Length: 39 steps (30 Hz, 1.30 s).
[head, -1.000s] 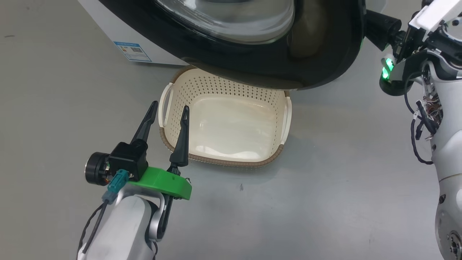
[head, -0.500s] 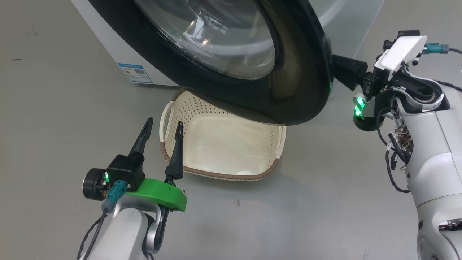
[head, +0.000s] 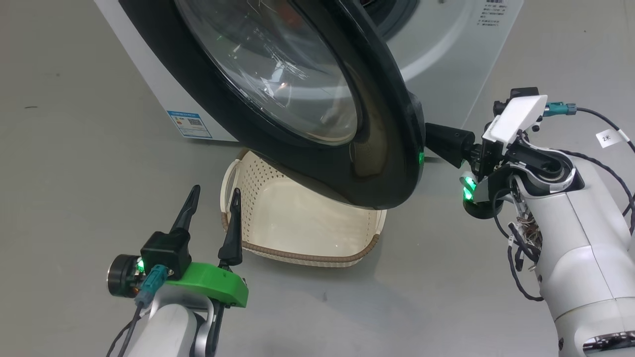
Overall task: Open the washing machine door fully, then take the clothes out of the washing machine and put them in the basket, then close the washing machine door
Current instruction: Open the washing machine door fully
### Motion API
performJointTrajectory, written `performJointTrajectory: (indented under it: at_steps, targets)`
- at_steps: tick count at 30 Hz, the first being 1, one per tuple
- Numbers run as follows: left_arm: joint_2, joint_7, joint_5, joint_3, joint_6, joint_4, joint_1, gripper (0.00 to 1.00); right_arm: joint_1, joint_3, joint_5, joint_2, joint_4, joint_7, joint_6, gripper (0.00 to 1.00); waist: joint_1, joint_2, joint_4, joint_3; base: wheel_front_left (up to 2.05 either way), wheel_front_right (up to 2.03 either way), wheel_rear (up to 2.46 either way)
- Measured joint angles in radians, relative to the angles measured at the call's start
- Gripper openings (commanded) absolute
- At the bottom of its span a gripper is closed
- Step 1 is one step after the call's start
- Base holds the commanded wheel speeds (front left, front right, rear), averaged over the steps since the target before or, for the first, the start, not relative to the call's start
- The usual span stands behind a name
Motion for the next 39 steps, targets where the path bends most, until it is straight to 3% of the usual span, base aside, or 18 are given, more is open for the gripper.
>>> performJointTrajectory:
  at_steps: [17,39]
  targets:
    - [0.000,0.000,0.000,0.008,0.000,0.001,0.029,1.00,0.149,0.078,0.016,0.009,-0.150,-0.027,0.000,0.00,0.0000,0.0000,0.021,-0.046,0.00,0.00,0.00]
    - [0.001,0.000,-0.001,0.000,0.000,0.011,0.072,1.00,0.332,0.250,0.115,0.008,-0.321,-0.157,0.000,0.00,0.0000,0.0000,0.094,-0.107,0.00,0.00,0.00]
